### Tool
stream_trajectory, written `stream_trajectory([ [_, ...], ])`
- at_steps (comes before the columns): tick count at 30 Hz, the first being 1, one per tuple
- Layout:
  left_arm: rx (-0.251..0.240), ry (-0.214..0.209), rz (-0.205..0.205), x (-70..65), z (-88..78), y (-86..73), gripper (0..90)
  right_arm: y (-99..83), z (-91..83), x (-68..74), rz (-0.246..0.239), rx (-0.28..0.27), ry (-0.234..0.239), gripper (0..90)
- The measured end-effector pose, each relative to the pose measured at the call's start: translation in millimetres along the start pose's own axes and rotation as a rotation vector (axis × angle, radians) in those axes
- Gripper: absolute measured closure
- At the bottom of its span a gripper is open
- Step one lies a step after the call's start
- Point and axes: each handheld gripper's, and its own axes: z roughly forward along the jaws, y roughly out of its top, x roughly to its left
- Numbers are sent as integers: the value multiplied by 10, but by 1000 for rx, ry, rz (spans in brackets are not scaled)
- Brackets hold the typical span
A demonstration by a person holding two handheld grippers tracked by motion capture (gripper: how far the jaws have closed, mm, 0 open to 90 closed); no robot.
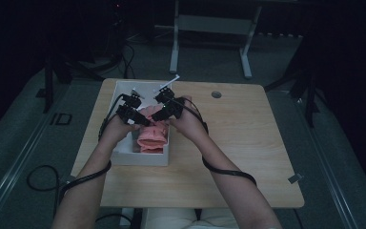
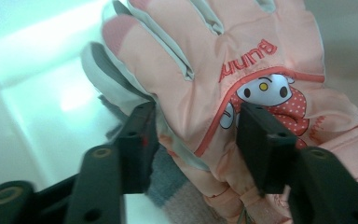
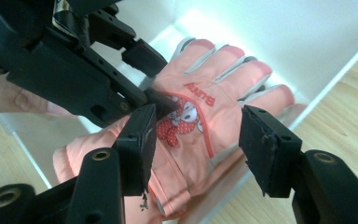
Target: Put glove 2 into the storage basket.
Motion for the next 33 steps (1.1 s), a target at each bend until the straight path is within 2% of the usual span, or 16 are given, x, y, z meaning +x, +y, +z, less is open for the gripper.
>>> stream_trajectory([
  [5,-30,29,-26,30,-74,-3,400,-38,-130,-59,11,-36,20,441],
  [7,-54,22,-35,42,-127,-8,392,-58,-161,-74,10,-40,25,428],
  [10,-72,39,-27,27,-203,-13,388,-90,-203,-104,13,-54,39,419],
  [13,-107,31,-27,-1,-294,-27,388,-125,-250,-136,16,-69,54,400],
  [16,-134,27,-3,-77,-380,-50,340,-184,-307,-173,11,-90,72,369],
  [20,-182,0,39,-192,-462,-97,192,-276,-389,-234,22,-118,96,321],
  [22,-207,4,60,-264,-495,-120,162,-320,-427,-253,20,-129,115,293],
  [23,-218,-8,70,-293,-508,-130,132,-339,-446,-259,21,-137,125,273],
  [27,-240,-30,115,-437,-568,-158,8,-407,-520,-262,-5,-162,161,201],
  [30,-261,-24,147,-568,-623,-176,7,-453,-574,-273,-16,-184,155,200],
  [33,-286,-41,172,-693,-671,-190,8,-498,-618,-299,-29,-200,146,166],
])
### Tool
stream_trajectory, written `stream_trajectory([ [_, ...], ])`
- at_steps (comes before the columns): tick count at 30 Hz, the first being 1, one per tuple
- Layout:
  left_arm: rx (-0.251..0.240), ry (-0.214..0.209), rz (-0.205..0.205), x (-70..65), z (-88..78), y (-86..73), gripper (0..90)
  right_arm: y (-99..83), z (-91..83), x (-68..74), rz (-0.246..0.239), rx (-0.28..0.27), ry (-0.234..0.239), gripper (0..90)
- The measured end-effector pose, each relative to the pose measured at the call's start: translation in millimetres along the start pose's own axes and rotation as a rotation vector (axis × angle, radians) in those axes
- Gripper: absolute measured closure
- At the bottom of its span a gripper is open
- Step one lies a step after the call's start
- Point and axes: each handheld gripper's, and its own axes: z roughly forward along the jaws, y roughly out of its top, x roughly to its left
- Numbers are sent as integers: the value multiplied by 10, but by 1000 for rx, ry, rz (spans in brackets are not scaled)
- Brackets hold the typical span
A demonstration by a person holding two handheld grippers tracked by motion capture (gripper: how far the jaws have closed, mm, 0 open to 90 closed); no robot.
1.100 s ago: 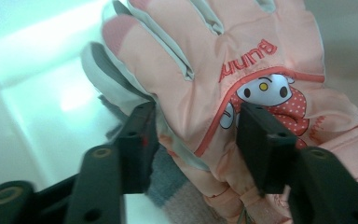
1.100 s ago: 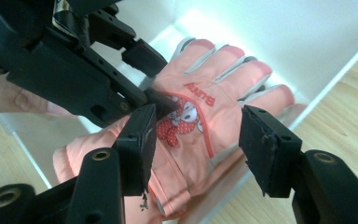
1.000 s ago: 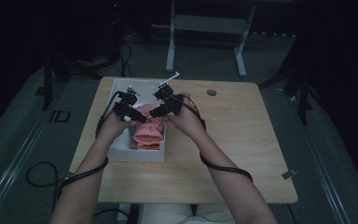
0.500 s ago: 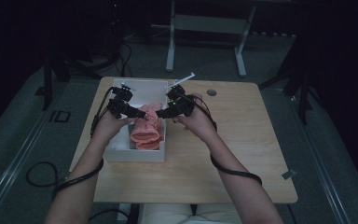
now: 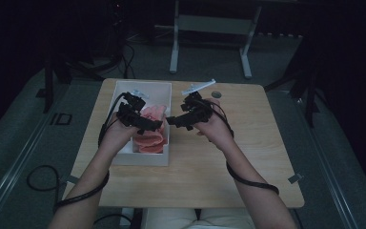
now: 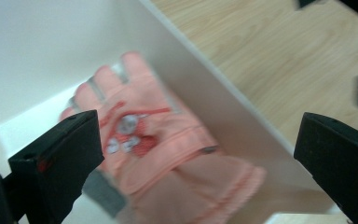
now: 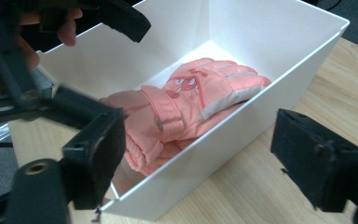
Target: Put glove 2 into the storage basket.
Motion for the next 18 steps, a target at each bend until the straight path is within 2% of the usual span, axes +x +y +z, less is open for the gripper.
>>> stream_trajectory([
  [3,-18,-22,36,-144,-23,5,8,-52,-39,-25,-13,-5,-15,162],
  [4,-18,-22,36,-144,-23,5,8,-52,-39,-25,-13,-5,-15,162],
  [5,-31,-30,59,-232,-22,-8,8,-77,-49,-36,-12,-5,-18,162],
  [9,-60,-84,91,-423,-19,-71,8,-207,-74,-100,-9,-4,-30,162],
  [14,-71,-109,133,-626,-41,-106,8,-391,-108,-176,-6,-4,-44,163],
  [18,-90,-151,158,-795,-30,-144,8,-525,-150,-232,-6,-6,-54,162],
])
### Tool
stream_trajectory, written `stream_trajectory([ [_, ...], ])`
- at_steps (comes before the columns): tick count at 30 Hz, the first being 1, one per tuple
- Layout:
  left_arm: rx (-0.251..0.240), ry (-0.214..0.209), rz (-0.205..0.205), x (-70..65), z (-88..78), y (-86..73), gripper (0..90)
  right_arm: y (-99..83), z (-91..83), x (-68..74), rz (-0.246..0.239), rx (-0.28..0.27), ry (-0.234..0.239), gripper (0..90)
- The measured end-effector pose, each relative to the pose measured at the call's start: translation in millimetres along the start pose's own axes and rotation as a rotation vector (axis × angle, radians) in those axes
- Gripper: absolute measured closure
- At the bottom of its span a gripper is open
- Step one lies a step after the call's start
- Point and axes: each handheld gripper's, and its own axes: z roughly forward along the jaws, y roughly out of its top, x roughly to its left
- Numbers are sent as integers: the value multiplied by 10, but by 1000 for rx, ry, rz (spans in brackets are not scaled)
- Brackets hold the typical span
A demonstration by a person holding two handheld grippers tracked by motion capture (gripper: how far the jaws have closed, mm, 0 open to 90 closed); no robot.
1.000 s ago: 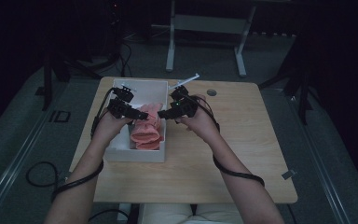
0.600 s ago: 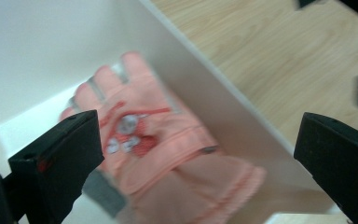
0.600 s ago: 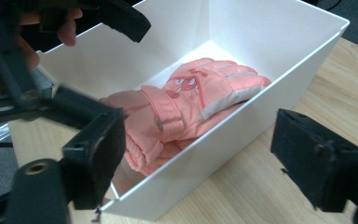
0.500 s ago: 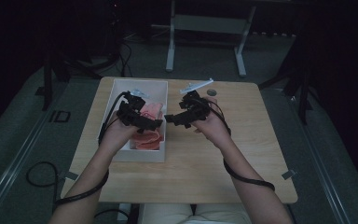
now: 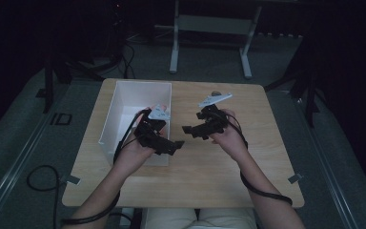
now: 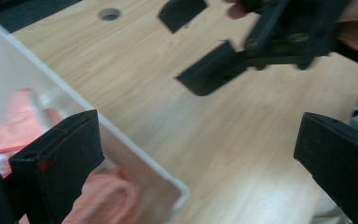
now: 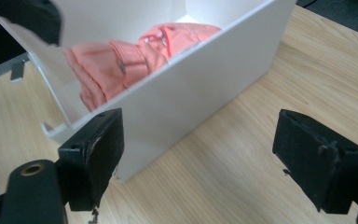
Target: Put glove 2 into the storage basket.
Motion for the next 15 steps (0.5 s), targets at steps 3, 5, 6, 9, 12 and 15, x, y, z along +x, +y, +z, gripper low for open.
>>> stream_trajectory([
  [3,1,-23,31,-138,56,-10,8,-100,-27,-38,1,0,-8,162],
  [5,4,-43,52,-226,101,-17,8,-163,-40,-53,1,1,-9,162],
  [6,5,-57,56,-263,126,-22,8,-192,-45,-58,-5,4,-10,163],
  [9,15,-77,74,-359,208,-44,8,-272,-52,-73,-5,15,-19,162],
  [12,24,-95,88,-427,289,-78,8,-351,-43,-96,0,18,-26,162],
  [15,28,-110,101,-487,365,-124,8,-434,-24,-109,4,25,-35,162],
])
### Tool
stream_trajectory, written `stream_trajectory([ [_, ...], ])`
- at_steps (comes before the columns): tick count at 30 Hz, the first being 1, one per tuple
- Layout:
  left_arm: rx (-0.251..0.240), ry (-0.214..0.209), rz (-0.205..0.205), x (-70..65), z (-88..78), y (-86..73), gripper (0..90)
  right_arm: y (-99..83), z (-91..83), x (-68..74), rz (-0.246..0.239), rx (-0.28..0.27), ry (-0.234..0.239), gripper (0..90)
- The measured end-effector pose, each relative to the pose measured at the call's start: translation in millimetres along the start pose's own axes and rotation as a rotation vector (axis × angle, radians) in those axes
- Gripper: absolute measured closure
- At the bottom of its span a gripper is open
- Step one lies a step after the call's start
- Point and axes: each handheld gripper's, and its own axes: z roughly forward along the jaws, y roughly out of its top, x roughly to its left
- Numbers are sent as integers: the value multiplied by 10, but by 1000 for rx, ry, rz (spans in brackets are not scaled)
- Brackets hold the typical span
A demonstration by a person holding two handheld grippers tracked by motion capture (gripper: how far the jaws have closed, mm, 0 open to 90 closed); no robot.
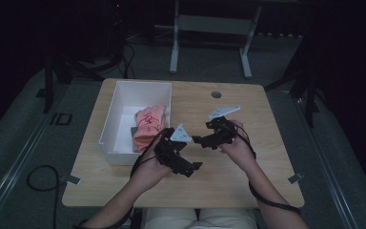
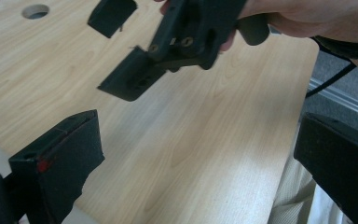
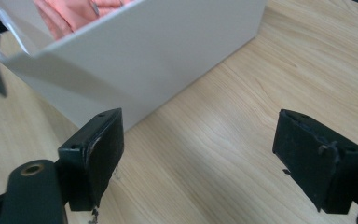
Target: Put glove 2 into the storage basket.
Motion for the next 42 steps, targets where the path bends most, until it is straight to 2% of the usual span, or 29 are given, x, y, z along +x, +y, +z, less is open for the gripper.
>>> stream_trajectory([
  [7,35,-49,23,-108,229,-108,8,-186,98,-42,9,24,-23,162],
  [10,51,-52,34,-150,317,-155,8,-261,136,-63,10,31,-32,162],
  [15,54,-73,32,-180,432,-238,8,-402,180,-92,4,34,-61,162],
  [20,79,-108,27,-210,593,-359,8,-545,243,-120,14,51,-68,162],
  [24,71,-123,24,-204,688,-451,8,-632,275,-151,2,52,-81,162],
  [28,67,-122,33,-187,782,-558,8,-703,295,-172,-5,53,-91,153],
  [32,71,-126,24,-163,861,-655,8,-769,314,-191,-3,42,-88,152],
  [35,72,-106,32,-159,889,-703,8,-823,339,-193,-8,41,-93,147],
  [42,59,-103,25,-125,899,-760,8,-917,372,-210,-2,38,-92,144],
])
